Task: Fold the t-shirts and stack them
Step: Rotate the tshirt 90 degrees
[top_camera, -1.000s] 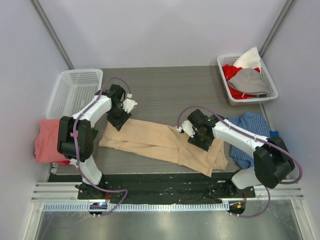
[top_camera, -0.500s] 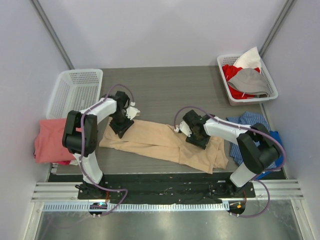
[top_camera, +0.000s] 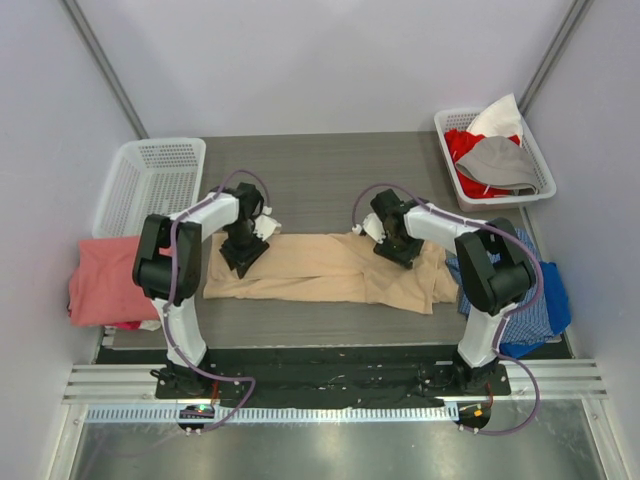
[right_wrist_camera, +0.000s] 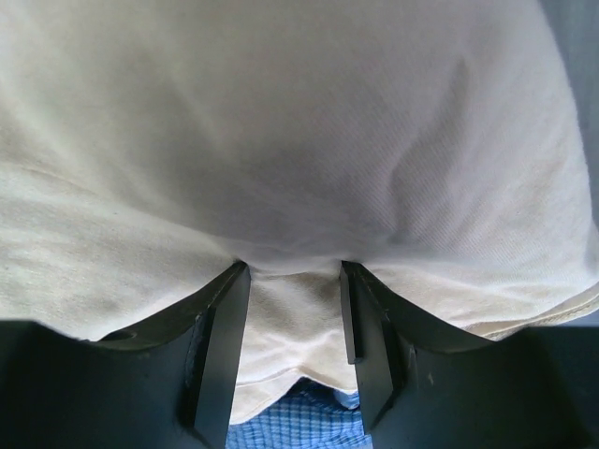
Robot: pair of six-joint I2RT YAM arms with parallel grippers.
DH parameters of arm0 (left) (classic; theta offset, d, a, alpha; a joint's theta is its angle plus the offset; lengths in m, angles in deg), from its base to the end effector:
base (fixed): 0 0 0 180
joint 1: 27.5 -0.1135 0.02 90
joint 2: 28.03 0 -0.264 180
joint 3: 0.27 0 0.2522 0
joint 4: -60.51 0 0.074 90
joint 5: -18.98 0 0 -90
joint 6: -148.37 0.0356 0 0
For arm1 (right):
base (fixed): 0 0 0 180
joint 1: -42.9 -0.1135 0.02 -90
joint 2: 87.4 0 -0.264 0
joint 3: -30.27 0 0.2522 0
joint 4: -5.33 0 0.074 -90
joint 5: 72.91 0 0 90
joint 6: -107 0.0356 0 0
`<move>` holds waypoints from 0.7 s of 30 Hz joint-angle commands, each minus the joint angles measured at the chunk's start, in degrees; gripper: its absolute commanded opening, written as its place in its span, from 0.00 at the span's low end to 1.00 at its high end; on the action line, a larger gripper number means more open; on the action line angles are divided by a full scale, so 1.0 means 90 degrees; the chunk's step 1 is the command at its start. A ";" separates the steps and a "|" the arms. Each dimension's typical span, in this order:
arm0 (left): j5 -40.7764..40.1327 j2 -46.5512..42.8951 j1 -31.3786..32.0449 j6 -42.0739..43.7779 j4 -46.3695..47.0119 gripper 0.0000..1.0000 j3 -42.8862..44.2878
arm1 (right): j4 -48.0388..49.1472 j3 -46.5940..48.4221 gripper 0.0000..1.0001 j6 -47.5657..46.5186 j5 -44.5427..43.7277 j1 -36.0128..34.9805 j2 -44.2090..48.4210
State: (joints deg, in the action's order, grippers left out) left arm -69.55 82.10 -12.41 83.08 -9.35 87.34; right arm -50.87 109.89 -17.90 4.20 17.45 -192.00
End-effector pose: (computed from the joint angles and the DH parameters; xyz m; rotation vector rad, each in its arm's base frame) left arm 0.3273 -0.0892 0.1553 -1.0551 -2.9171 0.0451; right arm 0.3030 0.1354 0.1551 -1.4786 2.5949 -0.3552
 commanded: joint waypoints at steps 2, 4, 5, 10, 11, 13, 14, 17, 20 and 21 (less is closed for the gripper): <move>0.0041 0.0332 0.0003 -0.0040 0.0051 0.45 0.0057 | 0.0867 0.0503 0.52 -0.0244 0.0104 0.0279 -0.0868; 0.0002 0.0352 0.0012 -0.0060 0.0012 0.45 0.0067 | 0.0838 0.0864 0.52 -0.0273 0.0142 0.0337 -0.1122; 0.0012 0.0371 0.0022 -0.0089 0.0003 0.45 0.0076 | 0.0819 0.0981 0.52 -0.0312 0.0172 0.0338 -0.1219; 0.0051 0.0381 0.0129 -0.0274 -0.0182 0.45 0.0184 | 0.0838 0.1840 0.52 -0.0488 0.0113 0.0377 -0.1892; 0.0099 0.0362 0.0159 -0.0323 -0.0202 0.45 0.0203 | 0.0828 0.1977 0.52 -0.0517 0.0123 0.0396 -0.1990; 0.0158 0.0323 0.0237 -0.0431 -0.0290 0.45 0.0213 | 0.0819 0.2436 0.52 -0.0547 0.0152 0.0426 -0.2312; 0.0149 0.0284 0.0314 -0.0479 -0.0310 0.45 0.0213 | 0.0819 0.2582 0.52 -0.0556 0.0152 0.0426 -0.2430; 0.0149 0.0206 0.0500 -0.0568 -0.0407 0.45 0.0174 | 0.0819 0.3178 0.52 -0.0596 0.0133 0.0455 -0.2829; 0.0158 0.0147 0.0637 -0.0616 -0.0466 0.45 0.0145 | 0.0828 0.3745 0.52 -0.0576 0.0172 0.0523 -0.3162; 0.0178 0.0127 0.0686 -0.0607 -0.0476 0.45 0.0145 | 0.0838 0.4036 0.52 -0.0547 0.0201 0.0552 -0.3260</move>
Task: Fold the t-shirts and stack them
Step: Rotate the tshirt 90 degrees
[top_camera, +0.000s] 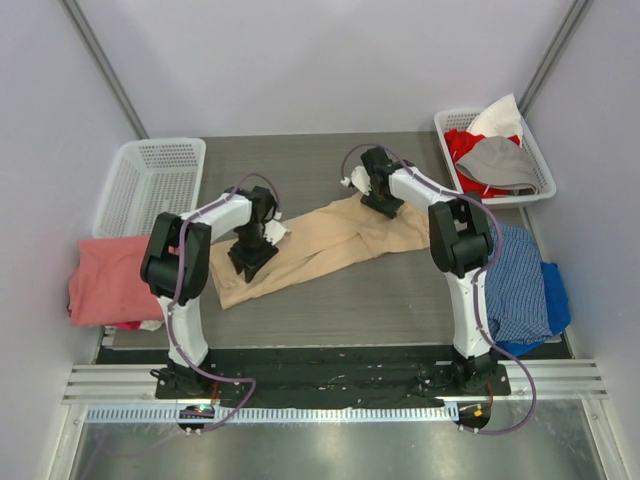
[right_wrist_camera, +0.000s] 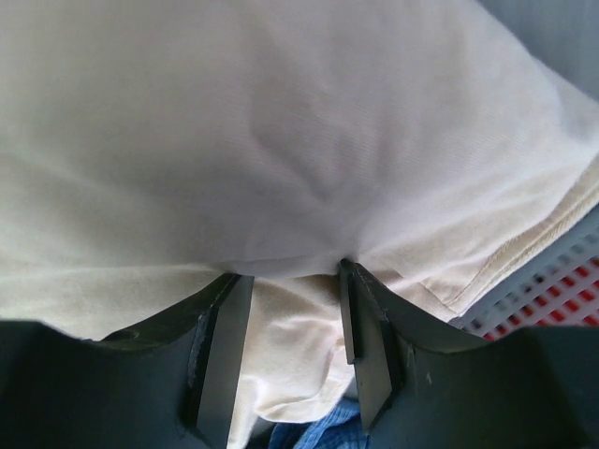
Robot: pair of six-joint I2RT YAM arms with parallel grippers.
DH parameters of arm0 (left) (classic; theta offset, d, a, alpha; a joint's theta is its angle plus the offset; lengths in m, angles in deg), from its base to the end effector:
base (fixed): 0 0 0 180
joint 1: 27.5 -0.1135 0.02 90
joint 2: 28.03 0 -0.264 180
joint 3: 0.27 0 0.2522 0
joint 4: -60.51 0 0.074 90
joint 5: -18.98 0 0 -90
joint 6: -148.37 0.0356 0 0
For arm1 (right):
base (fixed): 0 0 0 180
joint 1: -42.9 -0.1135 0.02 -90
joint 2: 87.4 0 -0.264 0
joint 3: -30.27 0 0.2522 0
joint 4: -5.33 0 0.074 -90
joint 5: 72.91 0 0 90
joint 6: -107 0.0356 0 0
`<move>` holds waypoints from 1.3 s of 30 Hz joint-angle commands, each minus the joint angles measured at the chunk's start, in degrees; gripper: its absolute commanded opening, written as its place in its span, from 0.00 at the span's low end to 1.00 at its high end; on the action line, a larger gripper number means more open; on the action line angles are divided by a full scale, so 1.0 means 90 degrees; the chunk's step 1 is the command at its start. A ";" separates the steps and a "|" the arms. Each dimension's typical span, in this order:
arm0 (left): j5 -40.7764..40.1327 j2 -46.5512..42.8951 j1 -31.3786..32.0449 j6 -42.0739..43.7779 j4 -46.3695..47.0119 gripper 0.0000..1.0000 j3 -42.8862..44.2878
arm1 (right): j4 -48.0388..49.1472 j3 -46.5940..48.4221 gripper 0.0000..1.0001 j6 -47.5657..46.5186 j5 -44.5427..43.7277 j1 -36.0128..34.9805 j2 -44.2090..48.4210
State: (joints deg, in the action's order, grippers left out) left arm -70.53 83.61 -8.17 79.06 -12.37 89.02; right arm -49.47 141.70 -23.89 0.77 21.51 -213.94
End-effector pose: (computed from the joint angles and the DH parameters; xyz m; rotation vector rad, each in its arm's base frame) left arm 0.3213 -0.1130 0.1538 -1.0432 -2.8664 0.0147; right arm 0.4299 0.1577 0.1583 -1.3900 2.4383 -0.4807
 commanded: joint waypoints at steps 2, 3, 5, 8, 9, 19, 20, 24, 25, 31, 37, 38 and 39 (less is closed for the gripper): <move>0.0346 -0.0041 0.0332 -0.0160 -0.0190 0.46 -0.0032 | 0.0702 0.0894 0.52 0.0197 0.0631 0.0169 -0.1056; 0.0355 -0.0021 0.0390 -0.0160 -0.0228 0.46 0.0006 | 0.0722 0.1002 0.52 0.0226 0.0631 0.0208 -0.1115; 0.0336 0.0037 0.0556 -0.0140 -0.0258 0.46 0.0084 | 0.0780 0.1217 0.52 0.0275 0.0680 0.0218 -0.1271; 0.0307 0.0271 0.0800 -0.0101 -0.0365 0.46 0.0328 | 0.0907 0.1481 0.52 0.0372 0.0768 0.0208 -0.1428; 0.0307 0.0407 0.0937 -0.0082 -0.0453 0.46 0.0513 | 0.0956 0.1550 0.52 0.0411 0.0797 0.0218 -0.1535; 0.0492 0.1345 0.1924 0.0211 -0.0941 0.47 0.1978 | 0.1258 0.2214 0.52 0.0714 0.1256 0.0179 -0.1955; 0.0589 0.1501 0.1982 0.0240 -0.0961 0.47 0.2086 | 0.1307 0.2205 0.52 0.0743 0.1305 0.0179 -0.1965; 0.0795 0.1737 0.2207 0.0250 -0.1108 0.47 0.2409 | 0.1590 0.2088 0.52 0.0861 0.1315 0.0179 -0.1897; 0.0795 0.1727 0.2227 0.0250 -0.1088 0.47 0.2351 | 0.1610 0.2058 0.52 0.0813 0.1296 0.0189 -0.1878; 0.0736 0.1308 0.2334 0.0212 -0.0786 0.47 0.1492 | 0.1815 0.1756 0.52 0.0471 0.1013 0.0179 -0.1673; 0.0775 0.0888 0.2783 0.0104 -0.0824 0.47 0.1062 | 0.1923 0.2028 0.52 0.0402 0.0866 0.0189 -0.1770; 0.0775 0.0849 0.2851 0.0075 -0.0834 0.47 0.1052 | 0.1913 0.2126 0.52 0.0402 0.0846 0.0179 -0.1809; 0.0795 0.0819 0.2968 0.0055 -0.0854 0.47 0.1071 | 0.1923 0.2156 0.52 0.0402 0.0846 0.0169 -0.1828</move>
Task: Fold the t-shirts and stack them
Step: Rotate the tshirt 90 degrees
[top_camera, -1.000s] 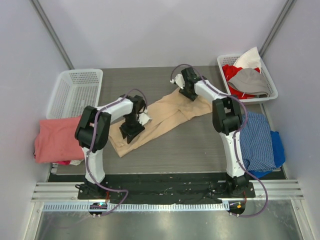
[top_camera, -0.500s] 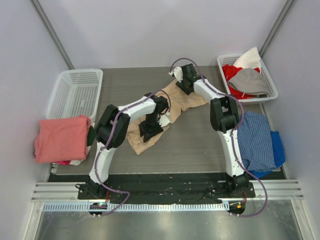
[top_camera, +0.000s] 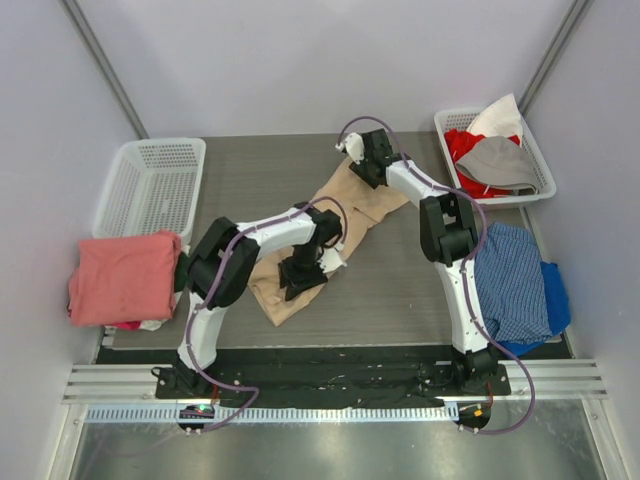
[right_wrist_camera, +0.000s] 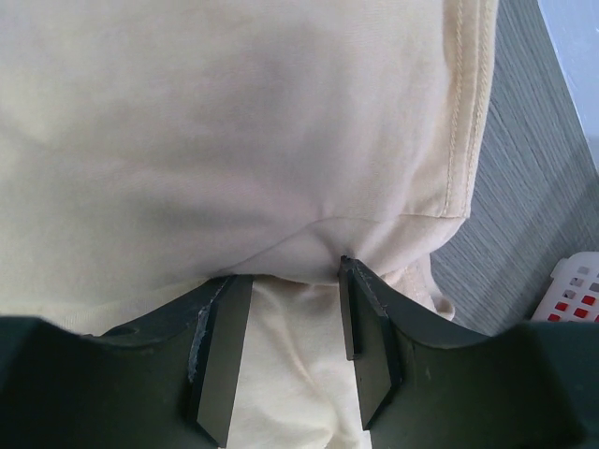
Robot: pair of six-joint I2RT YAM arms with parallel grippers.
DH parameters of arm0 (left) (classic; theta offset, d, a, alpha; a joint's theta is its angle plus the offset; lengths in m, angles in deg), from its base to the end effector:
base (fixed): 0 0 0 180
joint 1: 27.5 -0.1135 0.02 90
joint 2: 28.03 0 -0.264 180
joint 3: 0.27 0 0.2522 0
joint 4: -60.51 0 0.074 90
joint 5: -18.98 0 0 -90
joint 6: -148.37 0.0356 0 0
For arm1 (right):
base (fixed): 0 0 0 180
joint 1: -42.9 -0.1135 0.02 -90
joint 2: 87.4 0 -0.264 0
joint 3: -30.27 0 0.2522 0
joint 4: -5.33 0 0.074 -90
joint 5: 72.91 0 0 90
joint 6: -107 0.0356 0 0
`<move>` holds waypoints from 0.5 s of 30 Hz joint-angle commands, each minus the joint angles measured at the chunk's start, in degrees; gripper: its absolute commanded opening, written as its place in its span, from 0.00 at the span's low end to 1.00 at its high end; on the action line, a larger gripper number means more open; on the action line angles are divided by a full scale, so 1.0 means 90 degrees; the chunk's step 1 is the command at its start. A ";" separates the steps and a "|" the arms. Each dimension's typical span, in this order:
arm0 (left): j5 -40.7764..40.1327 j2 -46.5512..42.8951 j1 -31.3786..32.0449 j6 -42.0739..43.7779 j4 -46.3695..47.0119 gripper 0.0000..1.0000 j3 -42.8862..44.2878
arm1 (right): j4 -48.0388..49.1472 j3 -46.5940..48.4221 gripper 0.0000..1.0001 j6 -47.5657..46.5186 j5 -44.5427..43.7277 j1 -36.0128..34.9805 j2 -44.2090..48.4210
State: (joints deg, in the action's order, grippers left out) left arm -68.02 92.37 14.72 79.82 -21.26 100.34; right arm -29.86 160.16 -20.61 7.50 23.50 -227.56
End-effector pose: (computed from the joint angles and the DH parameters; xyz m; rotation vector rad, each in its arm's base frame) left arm 0.2720 -0.2493 0.1485 -1.5408 -2.4965 0.0220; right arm 0.5183 0.1762 0.1599 -1.0624 2.1274 -0.3509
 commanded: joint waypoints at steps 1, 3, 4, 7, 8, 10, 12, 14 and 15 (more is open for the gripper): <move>0.0525 -0.0174 0.0484 -0.0040 0.0125 0.47 -0.0168 | -0.0246 0.0123 0.52 0.0038 0.0098 -0.0052 -0.0354; 0.0594 -0.0136 0.0640 -0.0069 0.0028 0.47 -0.0002 | -0.0139 0.0143 0.52 0.0038 0.0088 -0.0052 -0.0364; 0.0613 -0.0106 0.0680 -0.0069 -0.0002 0.47 0.0066 | -0.0090 0.0133 0.52 0.0028 0.0098 -0.0052 -0.0374; 0.0672 0.0089 0.0875 -0.0108 -0.0158 0.47 0.0427 | 0.0057 0.0143 0.52 0.0008 0.0088 -0.0081 -0.0432; 0.0769 0.0186 0.0953 -0.0108 -0.0255 0.47 0.0631 | 0.0076 0.0201 0.52 0.0008 0.0079 -0.0100 -0.0462; 0.0799 0.0265 0.1032 -0.0138 -0.0324 0.48 0.0799 | 0.0106 0.0240 0.52 -0.0001 0.0147 -0.0149 -0.0481; 0.0799 0.0362 0.1168 -0.0138 -0.0402 0.48 0.1014 | 0.0203 0.0241 0.52 -0.0021 0.0137 -0.0208 -0.0501; 0.0809 0.0421 0.1285 -0.0196 -0.0490 0.48 0.1218 | 0.0271 0.0299 0.52 -0.0050 0.0098 -0.0227 -0.0569; 0.0847 0.0460 0.1324 -0.0206 -0.0510 0.48 0.1268 | 0.0272 0.0347 0.52 -0.0050 0.0088 -0.0237 -0.0589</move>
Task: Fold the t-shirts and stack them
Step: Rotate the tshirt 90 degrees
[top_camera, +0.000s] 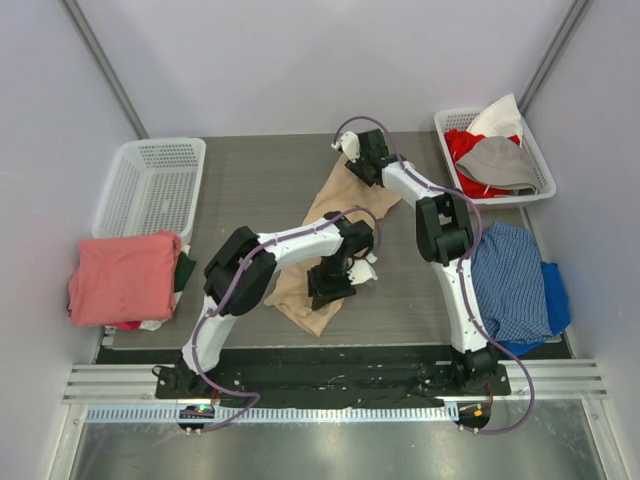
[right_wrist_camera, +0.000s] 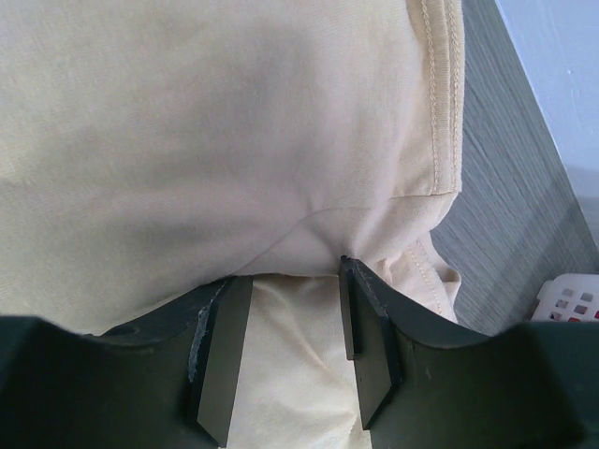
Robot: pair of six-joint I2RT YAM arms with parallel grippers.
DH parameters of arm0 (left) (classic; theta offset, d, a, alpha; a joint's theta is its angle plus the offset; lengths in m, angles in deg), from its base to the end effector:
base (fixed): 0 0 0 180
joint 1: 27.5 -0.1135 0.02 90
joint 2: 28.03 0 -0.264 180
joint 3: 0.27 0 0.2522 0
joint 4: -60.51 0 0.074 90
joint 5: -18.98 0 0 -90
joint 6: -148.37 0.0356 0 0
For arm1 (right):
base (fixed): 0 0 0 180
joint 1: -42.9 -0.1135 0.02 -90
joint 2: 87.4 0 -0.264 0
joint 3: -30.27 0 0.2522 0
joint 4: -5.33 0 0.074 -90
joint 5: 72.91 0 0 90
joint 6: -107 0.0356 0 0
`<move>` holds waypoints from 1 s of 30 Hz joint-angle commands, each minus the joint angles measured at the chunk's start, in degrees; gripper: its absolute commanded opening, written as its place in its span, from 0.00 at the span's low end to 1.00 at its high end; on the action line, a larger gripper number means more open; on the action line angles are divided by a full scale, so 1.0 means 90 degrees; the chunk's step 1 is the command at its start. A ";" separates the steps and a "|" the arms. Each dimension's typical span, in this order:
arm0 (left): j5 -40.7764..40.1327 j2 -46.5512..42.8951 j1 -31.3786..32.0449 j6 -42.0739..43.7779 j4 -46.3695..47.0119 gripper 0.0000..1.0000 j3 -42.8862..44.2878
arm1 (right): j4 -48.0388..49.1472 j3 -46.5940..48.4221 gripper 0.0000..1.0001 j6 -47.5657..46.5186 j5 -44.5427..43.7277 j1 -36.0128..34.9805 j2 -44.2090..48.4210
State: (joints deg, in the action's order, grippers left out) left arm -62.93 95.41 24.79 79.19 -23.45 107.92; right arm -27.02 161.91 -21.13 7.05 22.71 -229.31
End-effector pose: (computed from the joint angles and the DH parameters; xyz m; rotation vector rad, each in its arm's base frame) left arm 0.2354 -0.3126 0.1596 -1.7410 -2.3763 0.1362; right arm 0.5242 0.1861 0.1576 -1.0552 2.0751 -0.3610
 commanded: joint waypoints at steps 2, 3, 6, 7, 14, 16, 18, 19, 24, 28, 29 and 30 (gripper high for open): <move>0.0311 0.0132 0.0331 -0.0165 -0.0296 0.48 0.0523 | -0.0034 0.0280 0.52 0.0008 0.0139 -0.0150 -0.0463; 0.0301 0.0132 0.0361 -0.0184 -0.0296 0.48 0.0533 | -0.0034 0.0300 0.52 -0.0002 0.0149 -0.0150 -0.0473; 0.0331 0.0162 0.0478 -0.0223 -0.0296 0.48 0.0620 | 0.0015 0.0417 0.52 -0.0080 0.0110 -0.0150 -0.0531; 0.0369 0.0171 0.0508 -0.0233 -0.0316 0.48 0.0688 | 0.0024 0.0485 0.52 -0.0099 0.0120 -0.0150 -0.0541; 0.0545 0.0366 0.0703 -0.0204 -0.0384 0.49 0.1089 | 0.0073 0.0925 0.52 -0.0353 0.0081 -0.0160 -0.0785; 0.0594 0.0474 0.0771 -0.0184 -0.0423 0.48 0.1265 | 0.0112 0.1013 0.52 -0.0392 0.0090 -0.0169 -0.0853; 0.0594 0.0523 0.0801 -0.0175 -0.0423 0.48 0.1343 | 0.0171 0.1023 0.52 -0.0451 0.0061 -0.0179 -0.0873; 0.0565 0.0455 0.0811 -0.0184 -0.0385 0.48 0.1334 | 0.0258 0.1003 0.52 -0.0451 0.0042 -0.0179 -0.0864; -0.0107 -0.0149 0.0811 -0.0282 0.0180 0.48 0.0935 | 0.0435 0.0643 0.51 -0.0324 0.0061 -0.0189 -0.0542; -0.0411 -0.0697 0.0811 -0.0379 0.0494 0.48 0.0592 | 0.0581 0.0203 0.51 -0.0295 0.0052 -0.0179 -0.0142; -0.0518 -0.0910 0.0811 -0.0409 0.0582 0.48 0.0485 | 0.0620 0.0048 0.51 -0.0285 0.0032 -0.0189 0.0023; -0.0567 -0.0999 0.0811 -0.0448 0.0611 0.48 0.0445 | 0.0649 -0.0022 0.52 -0.0285 0.0022 -0.0179 0.0093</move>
State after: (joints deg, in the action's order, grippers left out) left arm -64.39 94.60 31.79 76.65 -21.24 113.30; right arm -20.36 165.63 -24.72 6.72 21.47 -233.31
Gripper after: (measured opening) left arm 0.483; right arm 0.513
